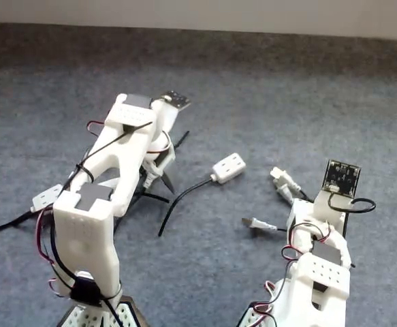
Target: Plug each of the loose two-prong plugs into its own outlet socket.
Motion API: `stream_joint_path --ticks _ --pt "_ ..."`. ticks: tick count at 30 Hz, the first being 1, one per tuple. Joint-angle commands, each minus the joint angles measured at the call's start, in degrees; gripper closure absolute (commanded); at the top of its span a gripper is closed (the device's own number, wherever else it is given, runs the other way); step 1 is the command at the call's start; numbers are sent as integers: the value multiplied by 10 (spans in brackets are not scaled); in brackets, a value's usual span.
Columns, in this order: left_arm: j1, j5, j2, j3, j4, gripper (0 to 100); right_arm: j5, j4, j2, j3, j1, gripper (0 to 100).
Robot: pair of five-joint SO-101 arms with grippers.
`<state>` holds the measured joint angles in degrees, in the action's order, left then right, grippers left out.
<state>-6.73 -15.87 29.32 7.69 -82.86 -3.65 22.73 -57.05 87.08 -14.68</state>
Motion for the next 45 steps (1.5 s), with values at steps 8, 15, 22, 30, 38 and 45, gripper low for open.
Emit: stream_joint_path --ticks 8,15,22,30,38,45 --pt "-36 16 -33 -10 4 769 7 -12 -5 -4 -4 989" --pt "-41 16 -36 -10 2 906 7 -12 -5 -4 -4 989" --pt "-38 17 -37 36 -14 905 7 -12 -5 -4 -4 989" --pt "-51 17 -37 199 -159 909 6 -12 -5 -5 -4 989" --pt "-55 13 -21 215 -184 905 6 -12 -5 -6 -3 989" --pt "-32 16 57 211 -155 816 6 -12 -5 -6 -3 989"
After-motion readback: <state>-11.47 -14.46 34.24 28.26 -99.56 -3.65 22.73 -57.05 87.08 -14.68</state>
